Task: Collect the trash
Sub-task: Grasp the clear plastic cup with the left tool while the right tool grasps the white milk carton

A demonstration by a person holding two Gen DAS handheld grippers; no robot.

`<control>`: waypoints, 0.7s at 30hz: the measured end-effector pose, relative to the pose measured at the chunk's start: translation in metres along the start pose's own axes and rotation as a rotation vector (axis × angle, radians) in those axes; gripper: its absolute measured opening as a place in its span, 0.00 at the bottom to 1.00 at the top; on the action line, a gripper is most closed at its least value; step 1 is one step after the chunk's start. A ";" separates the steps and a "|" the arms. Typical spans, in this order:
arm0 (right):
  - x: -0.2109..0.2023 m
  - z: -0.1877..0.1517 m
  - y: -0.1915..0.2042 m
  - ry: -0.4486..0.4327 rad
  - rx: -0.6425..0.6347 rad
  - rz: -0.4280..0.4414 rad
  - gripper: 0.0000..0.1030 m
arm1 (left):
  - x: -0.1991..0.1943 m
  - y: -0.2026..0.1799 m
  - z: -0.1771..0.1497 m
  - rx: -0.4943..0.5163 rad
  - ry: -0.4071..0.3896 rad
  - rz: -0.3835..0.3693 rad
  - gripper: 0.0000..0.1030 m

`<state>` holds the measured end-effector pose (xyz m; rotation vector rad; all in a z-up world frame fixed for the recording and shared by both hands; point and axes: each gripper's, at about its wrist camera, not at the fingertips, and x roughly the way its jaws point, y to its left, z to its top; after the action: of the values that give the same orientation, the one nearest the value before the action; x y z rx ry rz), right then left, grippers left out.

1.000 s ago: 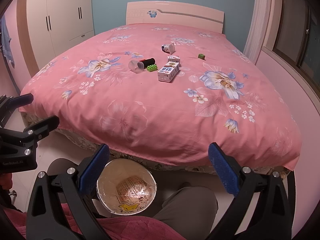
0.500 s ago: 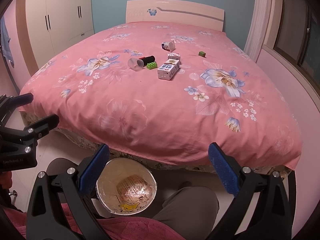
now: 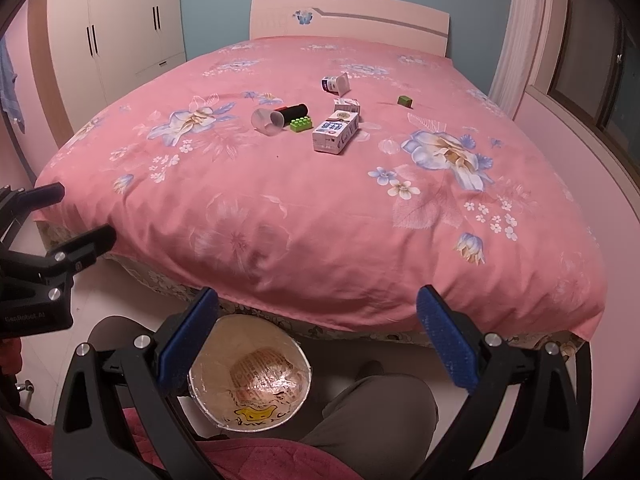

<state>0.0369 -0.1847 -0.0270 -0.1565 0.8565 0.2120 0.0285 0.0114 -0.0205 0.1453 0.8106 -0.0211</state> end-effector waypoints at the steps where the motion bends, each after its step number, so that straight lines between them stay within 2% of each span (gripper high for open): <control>1: 0.000 0.001 -0.001 0.002 -0.001 0.000 0.94 | 0.003 0.000 0.002 -0.001 0.003 -0.002 0.97; 8: 0.013 0.016 -0.006 0.010 -0.002 0.003 0.94 | 0.026 0.006 0.016 -0.027 0.036 -0.016 0.97; 21: 0.037 0.094 -0.024 -0.055 0.026 0.044 0.94 | 0.078 0.026 0.082 -0.095 0.003 0.003 0.97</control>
<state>0.1350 -0.1826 0.0067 -0.1067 0.8083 0.2452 0.1433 0.0289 -0.0185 0.0572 0.8132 0.0206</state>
